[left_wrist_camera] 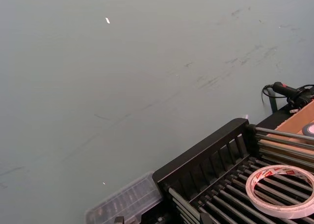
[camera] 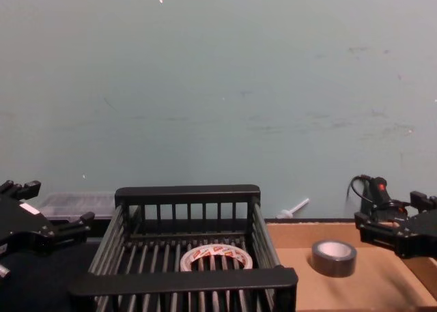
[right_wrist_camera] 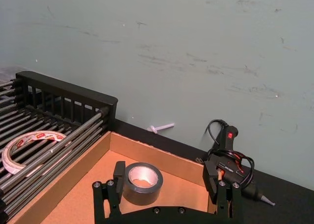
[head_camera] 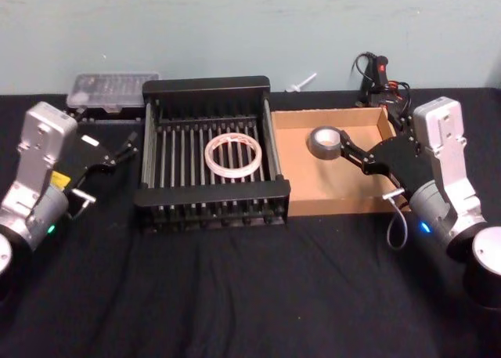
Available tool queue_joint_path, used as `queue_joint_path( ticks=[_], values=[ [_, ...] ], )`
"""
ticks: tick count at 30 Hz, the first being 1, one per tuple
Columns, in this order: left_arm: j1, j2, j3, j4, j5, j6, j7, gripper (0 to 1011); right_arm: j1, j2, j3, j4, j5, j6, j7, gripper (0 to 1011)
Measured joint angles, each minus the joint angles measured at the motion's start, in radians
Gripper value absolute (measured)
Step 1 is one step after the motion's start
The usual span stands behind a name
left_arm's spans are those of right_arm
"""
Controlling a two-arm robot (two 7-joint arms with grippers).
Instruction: Pick up the white tape and place it into the black box , Pick up the silver tape and place it into the brown box.
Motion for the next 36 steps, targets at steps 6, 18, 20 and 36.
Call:
queue_joint_path(
  ticks=[6,18,20,36],
  values=[
    [0.0,0.0,0.0,0.0,0.0,0.0,0.0,1001,-0.001,0.001,0.0,-0.001,0.0,-0.001,0.0,1002],
    [0.0,0.0,0.0,0.0,0.0,0.0,0.0,1001,-0.001,0.002,-0.001,-0.003,0.001,-0.002,0.0,1002],
    [0.0,0.0,0.0,0.0,0.0,0.0,0.0,1001,-0.002,0.002,-0.001,-0.003,0.001,-0.003,0.0,1002],
    [0.0,0.0,0.0,0.0,0.0,0.0,0.0,1001,-0.002,0.002,-0.001,-0.004,0.003,-0.003,0.0,1002]
  ],
)
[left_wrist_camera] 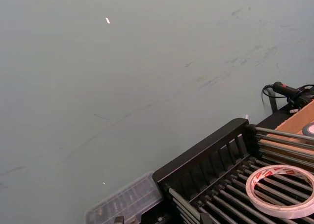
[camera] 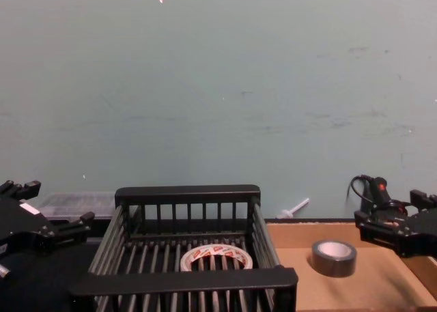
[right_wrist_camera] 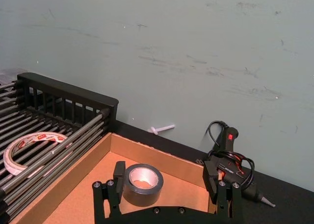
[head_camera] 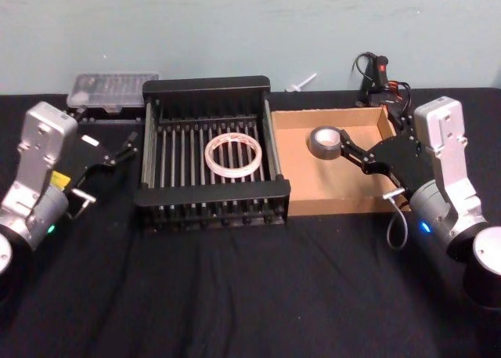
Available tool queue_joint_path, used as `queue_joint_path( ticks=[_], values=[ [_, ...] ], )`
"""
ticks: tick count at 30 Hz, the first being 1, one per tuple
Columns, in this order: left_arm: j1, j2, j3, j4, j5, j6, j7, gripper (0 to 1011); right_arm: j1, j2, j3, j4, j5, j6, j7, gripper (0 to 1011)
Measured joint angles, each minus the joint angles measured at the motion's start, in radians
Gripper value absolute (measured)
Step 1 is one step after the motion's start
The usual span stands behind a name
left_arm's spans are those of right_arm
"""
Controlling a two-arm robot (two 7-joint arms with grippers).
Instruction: Pick up the white tape and place it into the black box , Pick up the silver tape and place it into the brown box.
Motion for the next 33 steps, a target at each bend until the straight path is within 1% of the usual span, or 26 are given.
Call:
queue_joint_path(
  ticks=[33],
  values=[
    [0.0,0.0,0.0,0.0,0.0,0.0,0.0,1001,0.0,0.0,0.0,0.0,0.0,0.0,0.0,1002]
  ],
)
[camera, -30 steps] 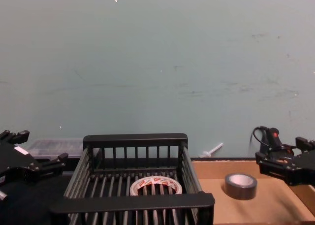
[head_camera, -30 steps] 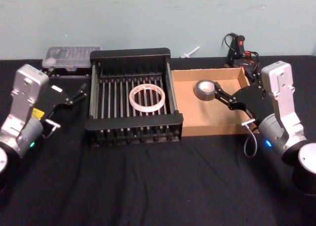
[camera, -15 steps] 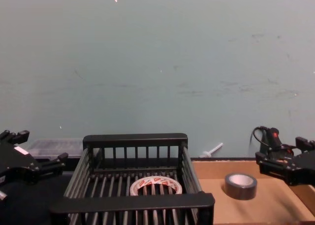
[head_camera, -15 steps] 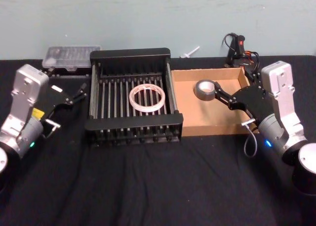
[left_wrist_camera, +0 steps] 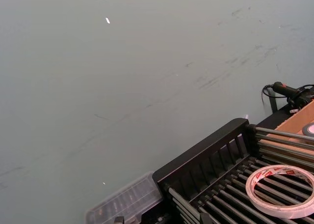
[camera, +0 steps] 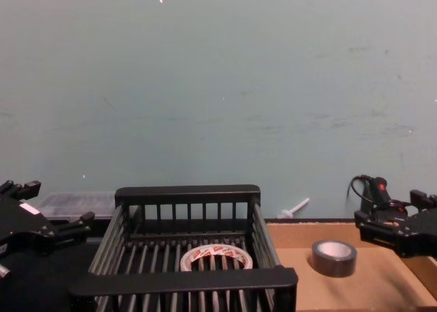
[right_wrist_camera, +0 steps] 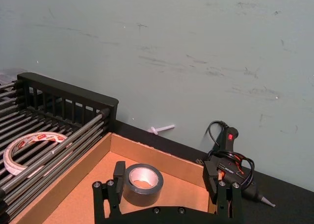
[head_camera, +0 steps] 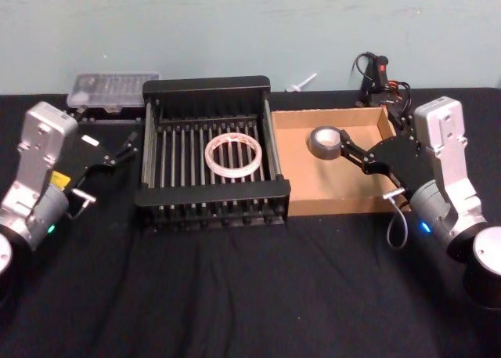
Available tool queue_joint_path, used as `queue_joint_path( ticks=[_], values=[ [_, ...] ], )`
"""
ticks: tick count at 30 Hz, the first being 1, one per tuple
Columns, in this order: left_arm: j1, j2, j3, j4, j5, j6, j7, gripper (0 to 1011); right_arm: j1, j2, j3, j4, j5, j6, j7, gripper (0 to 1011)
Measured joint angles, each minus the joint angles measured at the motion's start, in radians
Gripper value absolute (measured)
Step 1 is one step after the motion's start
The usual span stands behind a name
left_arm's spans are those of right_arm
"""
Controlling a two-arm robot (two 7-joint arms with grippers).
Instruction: Pick up the white tape and place it into the black box , Pick up the silver tape and place it into the brown box.
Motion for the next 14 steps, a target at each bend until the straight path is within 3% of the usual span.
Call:
queue_joint_path(
  ticks=[14],
  values=[
    [0.0,0.0,0.0,0.0,0.0,0.0,0.0,1001,0.0,0.0,0.0,0.0,0.0,0.0,0.0,1002]
  ],
)
